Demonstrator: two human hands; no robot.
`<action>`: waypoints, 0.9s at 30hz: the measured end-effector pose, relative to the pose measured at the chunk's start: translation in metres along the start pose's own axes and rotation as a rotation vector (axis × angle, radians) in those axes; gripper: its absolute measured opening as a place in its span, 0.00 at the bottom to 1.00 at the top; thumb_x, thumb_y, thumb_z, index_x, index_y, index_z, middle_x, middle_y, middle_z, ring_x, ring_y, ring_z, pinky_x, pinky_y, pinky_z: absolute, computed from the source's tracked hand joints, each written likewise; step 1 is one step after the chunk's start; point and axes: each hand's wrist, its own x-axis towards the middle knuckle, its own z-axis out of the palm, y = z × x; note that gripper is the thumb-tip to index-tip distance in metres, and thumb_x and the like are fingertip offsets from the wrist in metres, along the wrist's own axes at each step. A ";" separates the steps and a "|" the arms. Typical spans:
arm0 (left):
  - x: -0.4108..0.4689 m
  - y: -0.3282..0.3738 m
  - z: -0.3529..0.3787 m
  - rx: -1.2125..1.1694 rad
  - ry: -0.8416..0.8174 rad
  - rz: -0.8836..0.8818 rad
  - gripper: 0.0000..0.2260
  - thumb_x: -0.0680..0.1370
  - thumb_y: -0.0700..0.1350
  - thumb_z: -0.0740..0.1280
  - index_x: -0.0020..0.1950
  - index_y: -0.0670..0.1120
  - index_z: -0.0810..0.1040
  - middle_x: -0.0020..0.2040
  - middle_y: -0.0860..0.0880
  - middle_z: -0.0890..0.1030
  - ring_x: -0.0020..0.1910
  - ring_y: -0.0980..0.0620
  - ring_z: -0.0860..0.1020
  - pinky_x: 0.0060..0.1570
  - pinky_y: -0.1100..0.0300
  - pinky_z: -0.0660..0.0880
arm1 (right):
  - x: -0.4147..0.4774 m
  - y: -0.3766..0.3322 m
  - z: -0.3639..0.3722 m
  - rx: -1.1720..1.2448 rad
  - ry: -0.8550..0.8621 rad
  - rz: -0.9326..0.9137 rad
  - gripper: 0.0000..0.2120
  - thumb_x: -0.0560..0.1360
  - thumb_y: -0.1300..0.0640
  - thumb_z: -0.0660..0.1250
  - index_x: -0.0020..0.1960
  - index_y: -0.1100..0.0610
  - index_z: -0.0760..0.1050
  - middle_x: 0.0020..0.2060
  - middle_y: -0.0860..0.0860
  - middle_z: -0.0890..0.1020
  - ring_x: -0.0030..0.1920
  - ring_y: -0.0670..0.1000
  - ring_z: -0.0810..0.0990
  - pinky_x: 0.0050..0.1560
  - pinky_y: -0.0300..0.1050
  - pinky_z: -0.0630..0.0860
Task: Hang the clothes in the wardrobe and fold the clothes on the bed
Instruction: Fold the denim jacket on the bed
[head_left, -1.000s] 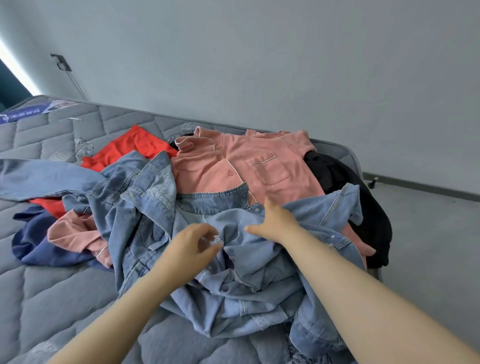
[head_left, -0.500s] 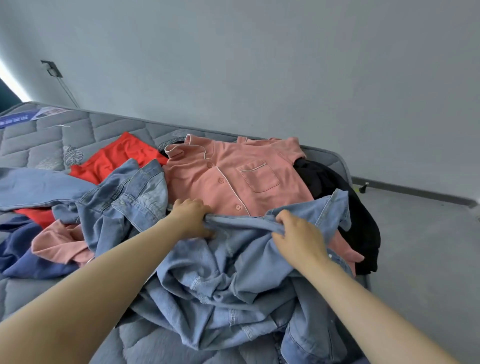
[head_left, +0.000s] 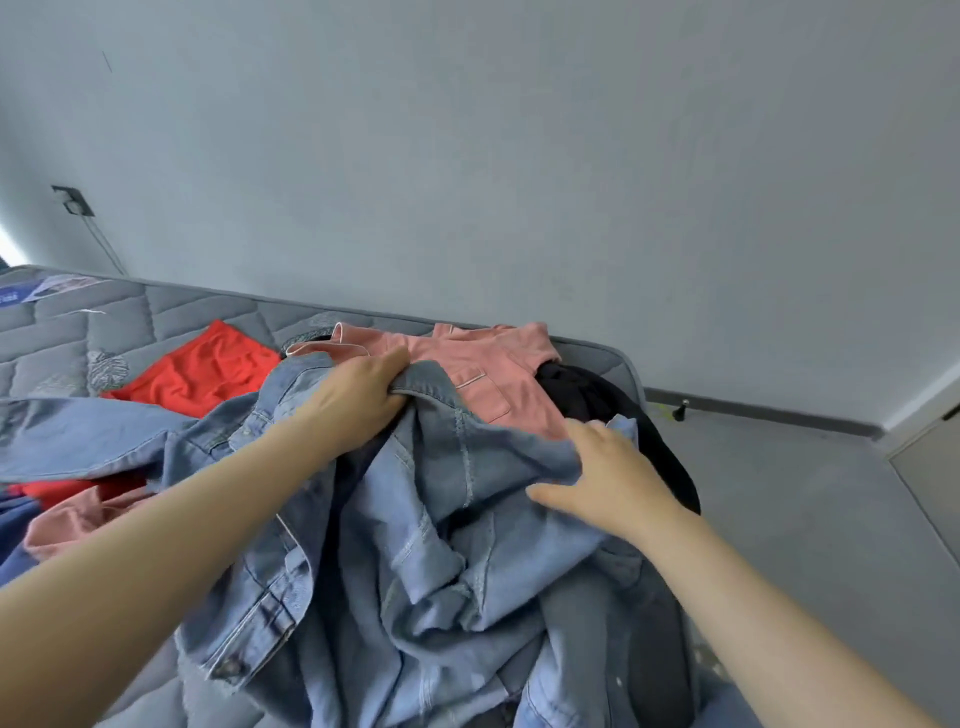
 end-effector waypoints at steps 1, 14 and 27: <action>0.003 0.011 -0.010 -0.014 0.004 0.052 0.03 0.75 0.39 0.63 0.47 0.42 0.70 0.42 0.43 0.77 0.43 0.40 0.75 0.36 0.54 0.60 | 0.006 -0.010 -0.001 0.065 0.011 -0.085 0.35 0.67 0.38 0.71 0.69 0.48 0.66 0.59 0.47 0.73 0.58 0.51 0.72 0.52 0.47 0.72; 0.012 0.054 -0.033 0.026 -0.234 0.085 0.07 0.73 0.45 0.68 0.43 0.45 0.71 0.41 0.49 0.76 0.43 0.47 0.74 0.41 0.55 0.71 | 0.010 -0.020 -0.114 0.021 0.438 -0.158 0.20 0.73 0.63 0.60 0.64 0.52 0.75 0.46 0.58 0.84 0.48 0.62 0.80 0.44 0.51 0.75; 0.039 0.109 -0.080 0.388 0.068 -0.245 0.08 0.78 0.48 0.59 0.50 0.46 0.74 0.51 0.45 0.80 0.49 0.43 0.78 0.38 0.57 0.67 | -0.028 -0.021 -0.205 0.539 0.522 -0.019 0.15 0.73 0.68 0.59 0.50 0.56 0.82 0.40 0.51 0.83 0.37 0.49 0.81 0.34 0.44 0.80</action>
